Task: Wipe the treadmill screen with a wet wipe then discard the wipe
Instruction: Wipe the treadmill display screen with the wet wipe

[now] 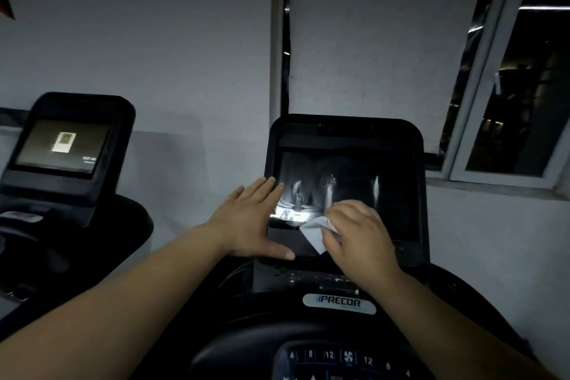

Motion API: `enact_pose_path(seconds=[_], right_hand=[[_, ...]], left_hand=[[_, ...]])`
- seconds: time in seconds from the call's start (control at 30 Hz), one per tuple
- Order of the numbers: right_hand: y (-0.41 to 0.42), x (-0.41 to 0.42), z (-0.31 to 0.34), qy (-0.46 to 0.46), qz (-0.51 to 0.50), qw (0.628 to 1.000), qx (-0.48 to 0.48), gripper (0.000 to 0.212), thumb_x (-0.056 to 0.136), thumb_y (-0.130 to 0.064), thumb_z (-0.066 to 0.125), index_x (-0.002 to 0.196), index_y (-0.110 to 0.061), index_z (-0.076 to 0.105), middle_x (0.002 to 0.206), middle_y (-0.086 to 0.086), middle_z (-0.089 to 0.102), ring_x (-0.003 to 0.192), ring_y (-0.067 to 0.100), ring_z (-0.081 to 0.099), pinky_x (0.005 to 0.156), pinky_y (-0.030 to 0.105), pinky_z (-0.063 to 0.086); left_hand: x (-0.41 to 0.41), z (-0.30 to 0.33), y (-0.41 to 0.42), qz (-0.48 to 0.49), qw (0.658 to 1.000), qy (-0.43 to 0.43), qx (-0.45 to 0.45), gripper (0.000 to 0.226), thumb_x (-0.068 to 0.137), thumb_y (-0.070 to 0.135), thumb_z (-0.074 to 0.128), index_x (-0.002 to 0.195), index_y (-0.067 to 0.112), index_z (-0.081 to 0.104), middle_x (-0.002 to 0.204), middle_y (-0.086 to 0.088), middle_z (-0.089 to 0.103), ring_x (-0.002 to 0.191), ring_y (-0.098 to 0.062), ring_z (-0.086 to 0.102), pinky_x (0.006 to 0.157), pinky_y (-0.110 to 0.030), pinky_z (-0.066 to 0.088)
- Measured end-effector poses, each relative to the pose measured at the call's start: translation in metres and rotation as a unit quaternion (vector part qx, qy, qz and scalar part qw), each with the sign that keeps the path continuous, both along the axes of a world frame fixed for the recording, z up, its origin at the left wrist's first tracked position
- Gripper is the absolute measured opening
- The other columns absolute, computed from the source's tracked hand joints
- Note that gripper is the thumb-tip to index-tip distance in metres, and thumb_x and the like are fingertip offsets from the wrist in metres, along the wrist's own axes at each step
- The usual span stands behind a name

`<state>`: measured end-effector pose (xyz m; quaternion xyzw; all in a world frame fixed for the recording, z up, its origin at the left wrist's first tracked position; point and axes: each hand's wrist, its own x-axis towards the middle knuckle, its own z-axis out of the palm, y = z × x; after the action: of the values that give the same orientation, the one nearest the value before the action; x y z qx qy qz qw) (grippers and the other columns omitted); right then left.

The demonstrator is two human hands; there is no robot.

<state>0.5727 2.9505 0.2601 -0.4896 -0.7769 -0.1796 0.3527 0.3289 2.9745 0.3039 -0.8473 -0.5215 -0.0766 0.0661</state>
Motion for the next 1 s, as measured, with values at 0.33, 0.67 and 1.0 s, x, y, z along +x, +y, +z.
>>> enact_pose_path(seconds=[0.33, 0.67, 1.0], right_hand=[[0.124, -0.003, -0.017, -0.019, -0.039, 0.998, -0.043, 0.009, 0.087, -0.022, 0.068, 0.095, -0.017, 0.07, 0.099, -0.006, 0.07, 0.106, 0.018, 0.061, 0.093, 0.039, 0.049], [0.206, -0.03, -0.036, -0.023, -0.065, 0.995, -0.065, 0.012, 0.087, -0.022, 0.067, 0.095, -0.015, 0.072, 0.097, -0.003, 0.072, 0.098, 0.018, 0.064, 0.085, 0.035, 0.049], [0.274, -0.039, -0.015, -0.015, -0.064, 0.997, -0.028, 0.014, 0.084, -0.024, 0.058, 0.081, -0.013, 0.067, 0.078, 0.004, 0.067, 0.076, 0.028, 0.063, 0.068, 0.037, 0.05]], left_hand=[[-0.012, -0.03, 0.138, -0.014, 1.0, 0.012, -0.012, 0.139, 0.064, 0.095, 0.055, 0.161, 0.024, -0.014, 0.17, -0.001, -0.017, 0.154, -0.014, -0.019, 0.127, -0.044, -0.004], [-0.034, -0.063, 0.249, -0.056, 0.997, 0.047, -0.018, 0.138, 0.069, 0.09, 0.057, 0.16, 0.018, -0.018, 0.167, -0.005, -0.026, 0.154, -0.017, -0.023, 0.127, -0.044, -0.003], [-0.037, -0.082, 0.296, -0.071, 0.995, 0.064, 0.014, 0.134, 0.077, 0.078, 0.063, 0.157, 0.01, -0.022, 0.164, -0.011, -0.03, 0.153, -0.022, -0.024, 0.125, -0.036, -0.011]])
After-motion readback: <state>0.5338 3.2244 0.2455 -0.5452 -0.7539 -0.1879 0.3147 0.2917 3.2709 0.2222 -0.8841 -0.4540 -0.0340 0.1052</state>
